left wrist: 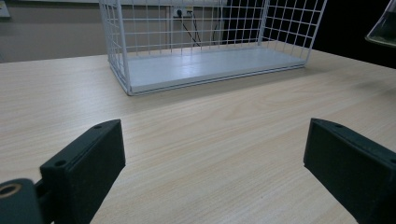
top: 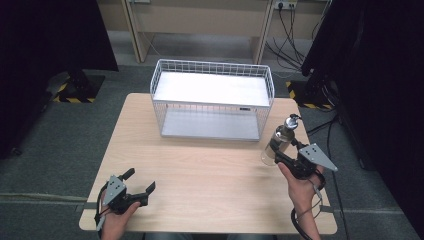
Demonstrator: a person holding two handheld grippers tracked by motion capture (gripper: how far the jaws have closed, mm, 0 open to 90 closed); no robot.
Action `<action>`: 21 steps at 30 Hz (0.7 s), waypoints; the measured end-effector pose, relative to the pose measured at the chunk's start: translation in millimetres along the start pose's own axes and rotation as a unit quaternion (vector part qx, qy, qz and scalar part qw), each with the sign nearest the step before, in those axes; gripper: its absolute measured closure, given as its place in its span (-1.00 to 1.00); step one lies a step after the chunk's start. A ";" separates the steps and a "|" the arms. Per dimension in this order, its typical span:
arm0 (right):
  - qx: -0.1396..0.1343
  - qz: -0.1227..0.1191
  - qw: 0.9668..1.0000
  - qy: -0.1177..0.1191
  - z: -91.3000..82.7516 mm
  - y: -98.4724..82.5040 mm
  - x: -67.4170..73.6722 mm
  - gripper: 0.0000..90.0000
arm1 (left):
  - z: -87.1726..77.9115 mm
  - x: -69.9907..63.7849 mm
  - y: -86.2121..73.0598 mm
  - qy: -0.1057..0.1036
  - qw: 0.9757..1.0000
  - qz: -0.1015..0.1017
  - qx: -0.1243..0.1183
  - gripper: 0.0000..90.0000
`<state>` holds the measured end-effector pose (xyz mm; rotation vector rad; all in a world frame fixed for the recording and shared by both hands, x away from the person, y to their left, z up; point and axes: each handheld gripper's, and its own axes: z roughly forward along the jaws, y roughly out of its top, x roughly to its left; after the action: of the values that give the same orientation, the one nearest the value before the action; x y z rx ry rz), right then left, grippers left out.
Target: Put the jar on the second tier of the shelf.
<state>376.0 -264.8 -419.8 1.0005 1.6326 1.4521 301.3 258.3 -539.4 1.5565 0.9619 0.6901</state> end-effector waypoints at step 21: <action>-0.023 -0.003 1.000 0.003 13.1 38.0 1.8 -0.21 | 0.2 -0.1 0.1 0.000 1.000 0.000 0.001 -0.89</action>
<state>390.2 -255.1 -383.3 0.9660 1.5972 1.4833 301.4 258.1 -539.3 1.5577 0.9628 0.6907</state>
